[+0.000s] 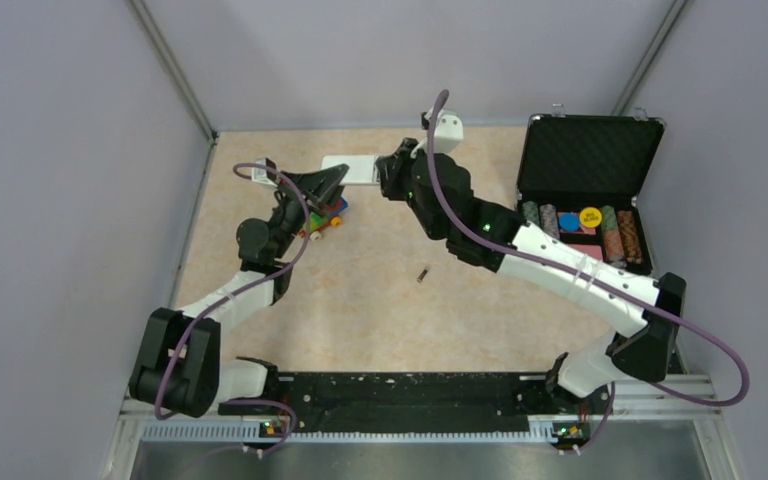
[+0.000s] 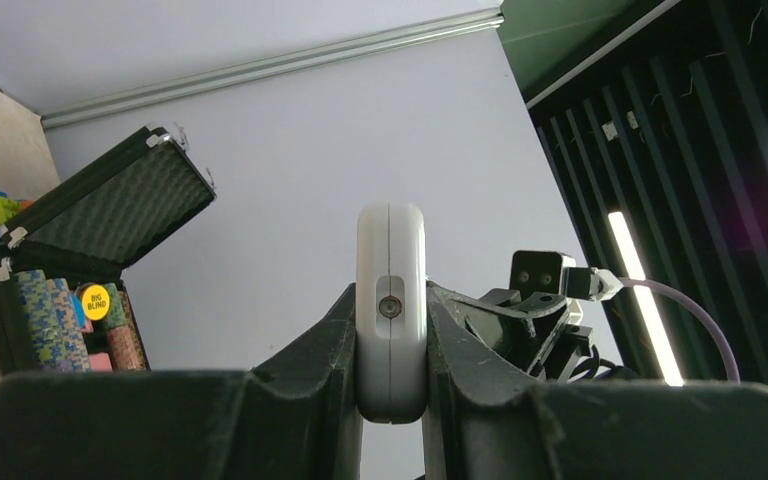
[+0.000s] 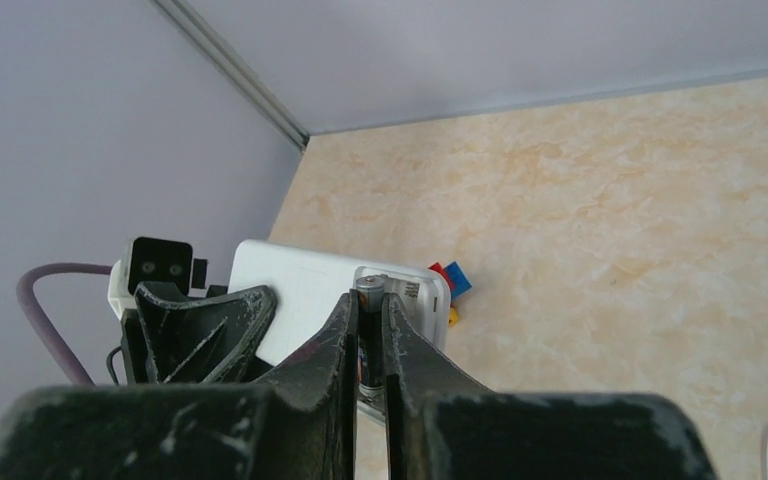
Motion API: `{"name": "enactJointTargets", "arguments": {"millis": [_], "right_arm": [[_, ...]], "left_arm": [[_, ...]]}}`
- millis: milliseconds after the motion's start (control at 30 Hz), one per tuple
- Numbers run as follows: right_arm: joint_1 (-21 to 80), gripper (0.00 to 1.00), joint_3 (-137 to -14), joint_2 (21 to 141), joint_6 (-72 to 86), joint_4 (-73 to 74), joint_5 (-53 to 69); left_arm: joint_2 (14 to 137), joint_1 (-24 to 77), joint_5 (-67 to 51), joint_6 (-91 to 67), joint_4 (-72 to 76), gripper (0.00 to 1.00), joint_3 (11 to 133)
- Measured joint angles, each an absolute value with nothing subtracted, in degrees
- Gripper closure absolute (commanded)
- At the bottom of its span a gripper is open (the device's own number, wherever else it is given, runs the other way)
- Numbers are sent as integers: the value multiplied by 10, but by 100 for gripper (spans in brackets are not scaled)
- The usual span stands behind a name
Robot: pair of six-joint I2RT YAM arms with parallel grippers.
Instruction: Load the batteries into the remote control
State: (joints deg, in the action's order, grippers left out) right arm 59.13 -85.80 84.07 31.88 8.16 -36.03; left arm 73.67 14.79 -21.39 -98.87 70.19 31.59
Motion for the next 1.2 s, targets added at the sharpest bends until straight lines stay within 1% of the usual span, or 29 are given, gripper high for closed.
{"name": "enactJointTargets", "arguments": {"millis": [133, 300, 533, 700, 933, 1000, 1100, 1200], "right_arm": [[591, 86, -894, 862, 324, 115, -368], [592, 75, -920, 881, 328, 146, -372], [592, 71, -931, 884, 333, 171, -372], [592, 71, -939, 884, 337, 185, -376], [592, 81, -946, 885, 340, 200, -385], [592, 83, -946, 886, 341, 203, -388], [592, 82, -947, 887, 341, 206, -390], [591, 78, -947, 887, 342, 209, -389]], "left_arm": [[737, 148, -209, -989, 700, 100, 316], [737, 148, -209, -987, 689, 100, 316], [733, 150, -211, -983, 672, 100, 316], [729, 150, -209, -983, 659, 100, 316], [729, 150, -205, -983, 658, 100, 316], [729, 150, -205, -983, 658, 100, 316], [729, 150, -205, -983, 656, 100, 316], [729, 150, -205, -982, 654, 100, 316]]}}
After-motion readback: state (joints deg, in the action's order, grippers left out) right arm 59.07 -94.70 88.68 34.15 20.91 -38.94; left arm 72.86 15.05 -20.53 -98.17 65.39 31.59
